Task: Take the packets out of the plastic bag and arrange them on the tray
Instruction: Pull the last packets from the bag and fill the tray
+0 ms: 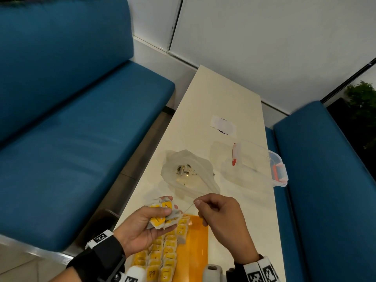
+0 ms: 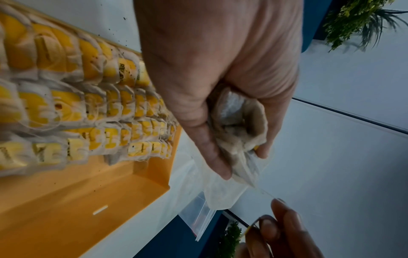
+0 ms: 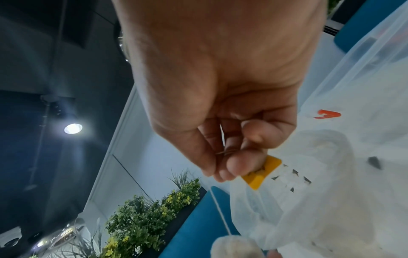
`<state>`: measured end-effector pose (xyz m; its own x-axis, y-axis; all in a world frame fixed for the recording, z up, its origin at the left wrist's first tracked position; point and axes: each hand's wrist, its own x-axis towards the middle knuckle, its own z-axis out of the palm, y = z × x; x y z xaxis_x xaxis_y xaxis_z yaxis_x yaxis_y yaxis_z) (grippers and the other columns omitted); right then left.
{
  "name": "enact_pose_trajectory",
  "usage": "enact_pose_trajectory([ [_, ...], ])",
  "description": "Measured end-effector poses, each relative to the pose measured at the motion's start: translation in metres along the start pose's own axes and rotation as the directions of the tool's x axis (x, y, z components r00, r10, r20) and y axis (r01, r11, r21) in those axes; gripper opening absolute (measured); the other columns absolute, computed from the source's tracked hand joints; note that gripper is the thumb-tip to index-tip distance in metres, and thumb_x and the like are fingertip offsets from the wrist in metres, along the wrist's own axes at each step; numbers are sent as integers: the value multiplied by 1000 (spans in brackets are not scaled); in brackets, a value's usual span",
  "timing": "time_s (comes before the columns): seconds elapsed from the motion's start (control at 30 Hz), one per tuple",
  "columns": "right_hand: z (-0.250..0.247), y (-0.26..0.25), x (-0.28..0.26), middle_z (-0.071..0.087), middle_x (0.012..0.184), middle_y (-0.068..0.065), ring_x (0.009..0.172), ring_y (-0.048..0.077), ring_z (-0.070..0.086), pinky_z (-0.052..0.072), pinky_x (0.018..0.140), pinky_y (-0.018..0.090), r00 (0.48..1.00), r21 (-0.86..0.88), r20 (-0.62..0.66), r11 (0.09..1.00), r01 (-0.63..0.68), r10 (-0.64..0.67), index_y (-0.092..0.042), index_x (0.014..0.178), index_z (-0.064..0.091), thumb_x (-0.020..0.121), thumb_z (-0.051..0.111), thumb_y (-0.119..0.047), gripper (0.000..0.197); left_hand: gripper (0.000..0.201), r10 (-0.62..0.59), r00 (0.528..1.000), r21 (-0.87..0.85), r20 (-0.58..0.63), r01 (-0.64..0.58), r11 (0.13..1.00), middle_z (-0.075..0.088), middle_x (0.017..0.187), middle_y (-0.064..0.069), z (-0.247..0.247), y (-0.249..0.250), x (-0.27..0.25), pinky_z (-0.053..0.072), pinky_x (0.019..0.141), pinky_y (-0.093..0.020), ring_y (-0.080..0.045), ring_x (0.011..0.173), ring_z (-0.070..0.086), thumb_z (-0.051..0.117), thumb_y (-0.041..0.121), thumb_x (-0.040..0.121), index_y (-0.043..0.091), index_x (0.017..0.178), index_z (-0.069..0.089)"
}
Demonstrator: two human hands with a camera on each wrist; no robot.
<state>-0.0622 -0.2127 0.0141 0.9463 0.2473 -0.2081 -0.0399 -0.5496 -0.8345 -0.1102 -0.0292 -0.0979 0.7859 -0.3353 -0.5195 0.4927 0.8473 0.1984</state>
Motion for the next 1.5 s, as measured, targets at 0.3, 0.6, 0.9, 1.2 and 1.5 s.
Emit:
enact_pose_trajectory([
  [0.3,-8,-12,4,73,82,-15,70,7,66,51,67,19,991,-82,-69,991,106,-112,-30,87,79,89,71,-24,11,83,27,1000,-18,4,-27,999,71,109,-30,-1,5,0,65,66,-48,-42,89,75,93,-14,41,3,118,68],
  [0.6,2,-8,10,73,89,0,73,18,74,55,64,39,999,51,17,998,-41,40,-13,87,71,96,63,-17,13,84,72,997,14,33,-72,997,69,119,-31,2,10,3,65,70,-44,-43,98,73,91,-14,47,5,124,64],
  [0.9,7,-1,10,72,89,18,81,37,74,55,67,42,981,313,84,930,-194,176,8,88,61,98,55,-5,18,45,219,972,47,81,-223,974,69,99,-23,-1,27,-11,62,55,-38,-34,78,75,62,-19,76,8,112,66],
  [1.2,21,2,6,72,79,27,71,29,71,57,67,28,986,446,-1,882,-150,168,5,88,73,84,62,14,15,57,306,947,153,98,-318,936,69,98,-20,-5,32,-21,64,66,-39,-34,87,73,81,-20,64,10,112,69],
  [1.5,26,-2,-1,68,72,21,65,28,69,53,53,28,976,484,-69,863,-147,205,-1,98,69,84,67,11,19,55,465,883,243,63,-465,851,71,91,-15,7,22,-28,61,61,-36,-30,83,73,71,-20,69,8,115,63],
])
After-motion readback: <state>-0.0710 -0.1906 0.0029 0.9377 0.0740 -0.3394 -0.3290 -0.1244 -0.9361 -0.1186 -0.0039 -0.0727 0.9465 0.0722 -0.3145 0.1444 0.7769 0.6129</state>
